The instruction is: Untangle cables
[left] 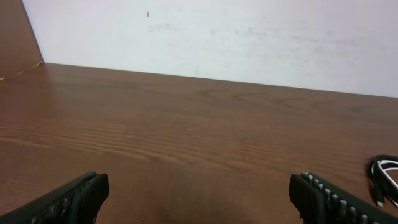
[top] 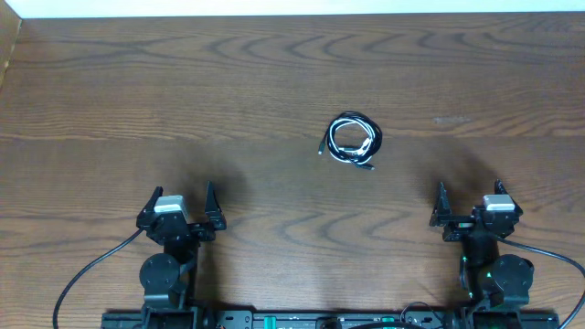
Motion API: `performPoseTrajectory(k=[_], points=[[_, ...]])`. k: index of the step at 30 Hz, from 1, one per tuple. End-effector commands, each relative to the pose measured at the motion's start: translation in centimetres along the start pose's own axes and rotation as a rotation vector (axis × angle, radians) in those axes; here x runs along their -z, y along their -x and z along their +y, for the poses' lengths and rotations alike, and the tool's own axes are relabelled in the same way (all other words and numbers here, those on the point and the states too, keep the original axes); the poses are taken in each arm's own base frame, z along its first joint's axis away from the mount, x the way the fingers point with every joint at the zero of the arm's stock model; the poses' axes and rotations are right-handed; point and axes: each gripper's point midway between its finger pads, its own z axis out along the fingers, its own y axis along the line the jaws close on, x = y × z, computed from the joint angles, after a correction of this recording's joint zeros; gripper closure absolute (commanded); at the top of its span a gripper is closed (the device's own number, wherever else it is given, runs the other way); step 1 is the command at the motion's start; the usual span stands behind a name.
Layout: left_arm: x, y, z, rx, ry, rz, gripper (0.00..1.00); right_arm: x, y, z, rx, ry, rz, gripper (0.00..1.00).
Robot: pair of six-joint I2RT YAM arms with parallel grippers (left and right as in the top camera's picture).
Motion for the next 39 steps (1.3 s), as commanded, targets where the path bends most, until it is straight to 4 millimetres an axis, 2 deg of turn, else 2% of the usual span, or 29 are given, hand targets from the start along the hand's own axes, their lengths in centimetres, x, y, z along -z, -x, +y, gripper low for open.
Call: performPoseTrajectory(k=[1,39], points=[[-0.22,-1.85,0.57,-0.012,0.027,0.046,0.02,0.0,-0.1,0.0,-0.017,-0.002,-0.002,0.01],[-0.23,-1.85,0.46,0.003,0.02,0.046,0.02,0.0,-0.1,0.0,-0.017,-0.002,-0.002,0.01]])
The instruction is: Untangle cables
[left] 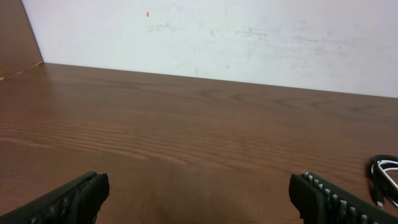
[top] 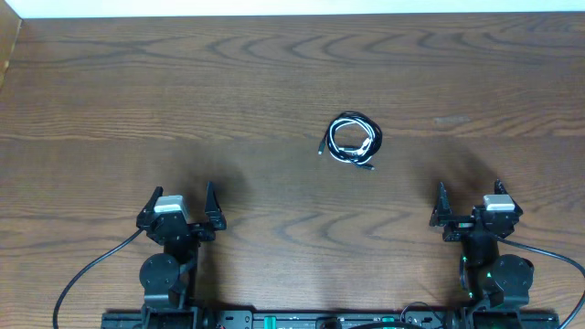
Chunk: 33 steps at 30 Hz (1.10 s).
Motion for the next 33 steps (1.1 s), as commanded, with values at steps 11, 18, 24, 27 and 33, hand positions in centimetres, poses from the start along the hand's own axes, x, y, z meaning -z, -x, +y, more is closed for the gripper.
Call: performPoseTrajectory(k=[11,18,24,27,33], points=[[-0.2,-1.8,0.5,0.002,0.022,0.045,0.02,0.0,-0.1,0.1,-0.017,0.005,-0.004,0.01],[-0.2,-1.8,0.5,0.002,0.024,0.045,0.02,0.0,-0.1,0.3,-0.017,0.018,-0.003,0.01],[-0.2,-1.8,0.5,0.003,0.024,0.043,0.02,0.0,-0.1,0.3,-0.017,0.018,-0.003,0.01],[-0.2,-1.8,0.5,0.003,0.024,0.043,0.02,0.0,0.0,0.3,-0.017,0.018,-0.004,0.01],[0.1,-0.6,-1.4,0.021,-0.085,0.026,0.02,0.0,0.2,1.1,-0.035,0.065,-0.015,0.01]])
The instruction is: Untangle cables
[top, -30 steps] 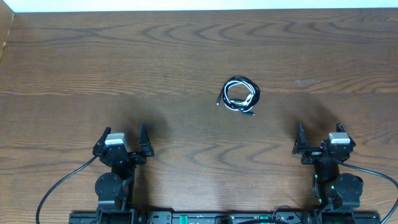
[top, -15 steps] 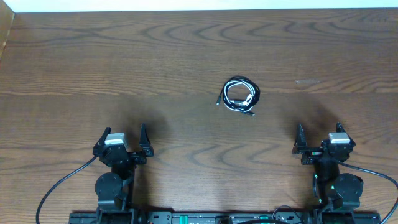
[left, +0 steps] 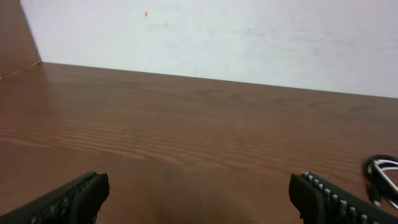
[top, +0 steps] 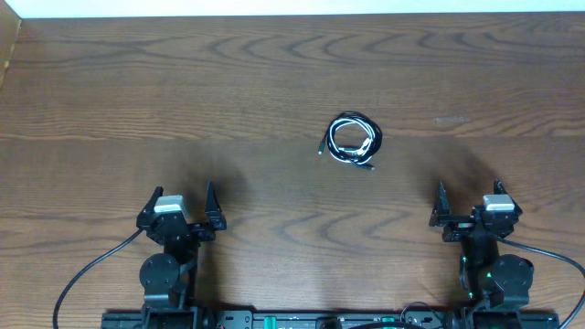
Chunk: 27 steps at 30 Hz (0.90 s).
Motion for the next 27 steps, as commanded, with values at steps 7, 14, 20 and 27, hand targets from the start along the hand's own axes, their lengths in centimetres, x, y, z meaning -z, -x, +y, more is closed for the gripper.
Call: performPoseTrajectory(k=[7,14,20,27], points=[[2.2,5.2,-3.9,0.009,-0.211,-0.06,0.02,0.9,2.9,3.4,-0.042,0.199,-0.063,0.01],[4.4,8.9,-4.0,-0.037,-0.197,-0.025,0.02,2.8,8.0,3.5,-0.067,0.204,-0.123,0.01],[3.9,10.6,-4.7,-0.029,-0.221,0.077,0.02,4.4,10.0,3.6,-0.07,0.204,-0.102,0.01],[2.9,12.2,-6.7,-0.001,-0.313,0.268,0.02,7.2,15.5,2.7,-0.062,0.151,-0.211,0.01]])
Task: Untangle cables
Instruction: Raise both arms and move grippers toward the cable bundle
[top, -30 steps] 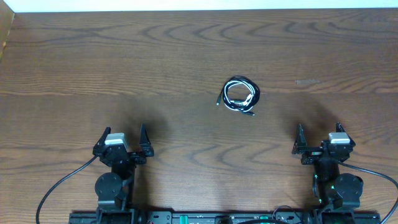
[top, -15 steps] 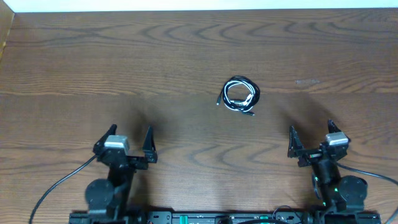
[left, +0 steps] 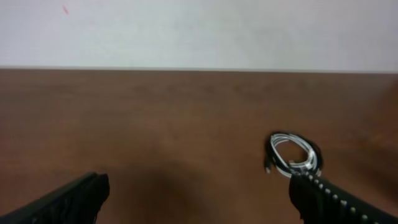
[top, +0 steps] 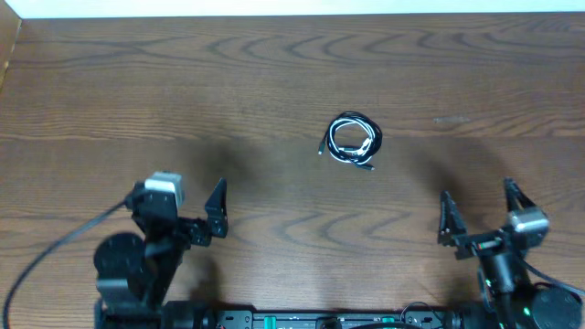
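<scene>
A small coil of black and white cables [top: 353,141] lies on the wooden table [top: 274,73], right of centre. The left wrist view shows the same cables [left: 292,155] ahead and to the right, just above its right finger [left: 336,199]. My left gripper [top: 178,199] is open with nothing in it, near the front edge and well left of the coil. The left gripper [left: 199,202] shows both jaws far apart over bare wood. My right gripper [top: 478,208] is open too, at the front right, well short of the coil.
A white wall [left: 199,31] stands behind the table's far edge. Arm bases and their black leads [top: 55,256] sit along the near edge. A raised wooden side [top: 9,46] borders the table at the far left.
Both arms have left their rest poses. The left wrist camera has turned right, so the coil now sits well inside its view. The right gripper is further right in the overhead view.
At all three earlier moments both grippers rested open at the front edge, and the coil lay untouched with only its edge in the left wrist view. Now both arms have shifted, and the coil has stayed in place.
</scene>
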Motion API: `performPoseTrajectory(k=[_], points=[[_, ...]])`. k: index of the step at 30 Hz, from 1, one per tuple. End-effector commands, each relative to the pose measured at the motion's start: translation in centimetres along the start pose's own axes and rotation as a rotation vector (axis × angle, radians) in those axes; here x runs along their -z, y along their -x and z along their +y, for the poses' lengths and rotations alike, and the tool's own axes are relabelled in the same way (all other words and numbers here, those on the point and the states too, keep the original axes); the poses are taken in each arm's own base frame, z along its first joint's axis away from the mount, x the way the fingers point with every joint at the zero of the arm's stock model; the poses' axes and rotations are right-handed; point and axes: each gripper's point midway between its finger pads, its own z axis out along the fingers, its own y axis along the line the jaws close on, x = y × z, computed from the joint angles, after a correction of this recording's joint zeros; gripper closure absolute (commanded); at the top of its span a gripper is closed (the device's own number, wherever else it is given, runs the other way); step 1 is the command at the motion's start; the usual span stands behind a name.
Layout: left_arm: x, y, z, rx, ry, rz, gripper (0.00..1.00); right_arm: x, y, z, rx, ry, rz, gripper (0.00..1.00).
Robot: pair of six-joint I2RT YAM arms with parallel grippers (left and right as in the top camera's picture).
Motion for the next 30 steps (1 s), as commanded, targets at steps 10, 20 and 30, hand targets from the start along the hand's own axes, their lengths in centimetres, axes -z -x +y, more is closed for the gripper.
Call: performPoseTrajectory(k=[10,20,30], points=[[-3.5,-1.1,-2.7,0.025,-0.211,0.313,0.02,3.3,8.8,0.9,-0.002,-0.024,-0.055,0.01],[-5.1,-1.8,-1.7,0.024,-0.174,0.351,0.02,-1.8,9.4,0.3,0.033,-0.012,0.38,0.01],[-5.6,0.2,-1.2,0.055,-0.142,0.278,0.02,-8.2,6.9,-0.8,-0.036,0.008,0.704,0.01]])
